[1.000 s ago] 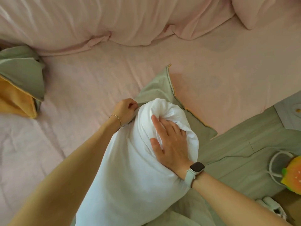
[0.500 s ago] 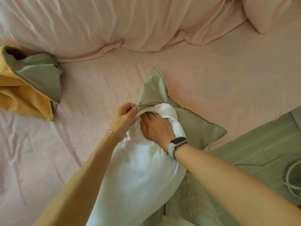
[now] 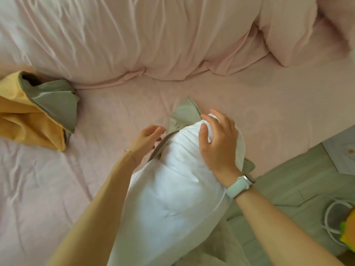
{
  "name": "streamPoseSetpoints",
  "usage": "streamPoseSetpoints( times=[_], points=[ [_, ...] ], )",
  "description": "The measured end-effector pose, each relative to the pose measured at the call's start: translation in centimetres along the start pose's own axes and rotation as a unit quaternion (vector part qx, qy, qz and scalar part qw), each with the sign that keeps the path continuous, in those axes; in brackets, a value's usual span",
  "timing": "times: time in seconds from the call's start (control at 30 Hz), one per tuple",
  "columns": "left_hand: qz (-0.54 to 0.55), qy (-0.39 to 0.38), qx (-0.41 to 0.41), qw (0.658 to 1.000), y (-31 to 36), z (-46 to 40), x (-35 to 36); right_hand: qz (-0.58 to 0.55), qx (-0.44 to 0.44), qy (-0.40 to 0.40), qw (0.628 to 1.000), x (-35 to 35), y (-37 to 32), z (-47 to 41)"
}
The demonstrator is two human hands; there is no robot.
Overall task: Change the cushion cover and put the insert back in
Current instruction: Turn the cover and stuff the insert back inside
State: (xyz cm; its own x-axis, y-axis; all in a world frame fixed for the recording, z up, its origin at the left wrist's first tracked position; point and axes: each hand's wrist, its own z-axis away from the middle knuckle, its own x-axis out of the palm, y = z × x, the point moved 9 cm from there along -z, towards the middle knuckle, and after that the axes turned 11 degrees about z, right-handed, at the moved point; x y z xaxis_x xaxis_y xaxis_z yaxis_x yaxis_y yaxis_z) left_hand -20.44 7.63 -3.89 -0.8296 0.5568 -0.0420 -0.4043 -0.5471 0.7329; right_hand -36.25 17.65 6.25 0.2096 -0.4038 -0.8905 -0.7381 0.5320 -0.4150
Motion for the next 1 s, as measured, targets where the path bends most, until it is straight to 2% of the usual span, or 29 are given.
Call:
streamPoseSetpoints(
  times=[0.03,0.07,0.1,0.17,0.23,0.3,0.33,0.37,0.43,0.47,0.53,0.63,0.7,0.77,0.83,0.87,0.9,0.93,0.97,1.0],
  points=[
    [0.006,-0.038,0.017,0.999,1.9,1.2,0.2,0.078,0.026,-0.048,0.995,0.4,0.7,-0.5],
    [0.004,-0.077,0.047,0.996,3.9,2.6,0.4,0.134,0.065,-0.142,0.979,1.6,1.6,-0.6],
    [-0.01,-0.113,0.082,0.99,5.8,4.2,0.7,0.144,0.103,-0.245,0.953,2.9,2.5,-0.5],
    [-0.09,-0.18,0.129,0.971,7.9,7.7,2.5,0.054,0.128,-0.389,0.911,5.1,2.2,-0.4],
    [-0.262,-0.22,0.147,0.928,6.7,9.6,5.1,-0.085,0.126,-0.447,0.881,6.2,0.0,-1.4],
    [-0.442,-0.177,0.162,0.864,4.6,9.0,5.8,-0.21,0.156,-0.444,0.857,6.5,-1.3,-2.8],
    [-0.463,-0.134,0.159,0.861,4.2,8.0,4.5,-0.246,0.172,-0.424,0.854,6.6,-1.3,-3.4],
    [-0.427,-0.09,0.154,0.886,4.3,6.7,2.4,-0.267,0.187,-0.392,0.86,6.6,-0.9,-3.8],
    [-0.263,-0.029,0.129,0.956,4.1,4.3,-2.8,-0.229,0.18,-0.314,0.904,6.9,0.4,-4.5],
    [-0.21,0.004,0.123,0.97,3.7,3.3,-5.3,-0.181,0.163,-0.298,0.923,7.4,1.1,-4.3],
    [-0.21,0.074,0.102,0.969,2.4,2.0,-9.2,-0.081,0.12,-0.315,0.938,9.2,2.2,-2.8],
    [-0.255,0.198,0.04,0.946,0.0,1.5,-13.1,0.055,0.076,-0.342,0.935,11.8,4.7,0.2],
    [-0.269,0.284,0.036,0.92,-0.5,2.3,-15.2,0.123,0.057,-0.339,0.931,12.2,5.6,1.5],
    [-0.3,0.371,0.105,0.873,0.9,3.8,-16.2,0.149,0.048,-0.35,0.924,12.4,5.8,1.8],
    [-0.327,0.435,0.232,0.806,3.7,6.0,-15.0,0.159,0.042,-0.372,0.913,12.7,6.1,1.5],
    [-0.33,0.449,0.307,0.772,5.1,7.4,-13.2,0.16,0.041,-0.377,0.912,12.7,6.1,1.2],
    [-0.324,0.431,0.376,0.753,6.1,8.6,-10.6,0.159,0.036,-0.365,0.917,12.6,6.0,0.8],
    [-0.316,0.381,0.429,0.756,6.5,9.4,-7.5,0.155,0.012,-0.335,0.929,12.2,5.4,0.3],
    [-0.316,0.313,0.451,0.774,6.3,9.6,-4.2,0.144,-0.04,-0.287,0.946,11.6,4.2,-0.1],
    [-0.331,0.248,0.435,0.8,5.3,9.2,-1.5,0.118,-0.102,-0.255,0.954,11.2,2.6,-0.1]
  ],
)
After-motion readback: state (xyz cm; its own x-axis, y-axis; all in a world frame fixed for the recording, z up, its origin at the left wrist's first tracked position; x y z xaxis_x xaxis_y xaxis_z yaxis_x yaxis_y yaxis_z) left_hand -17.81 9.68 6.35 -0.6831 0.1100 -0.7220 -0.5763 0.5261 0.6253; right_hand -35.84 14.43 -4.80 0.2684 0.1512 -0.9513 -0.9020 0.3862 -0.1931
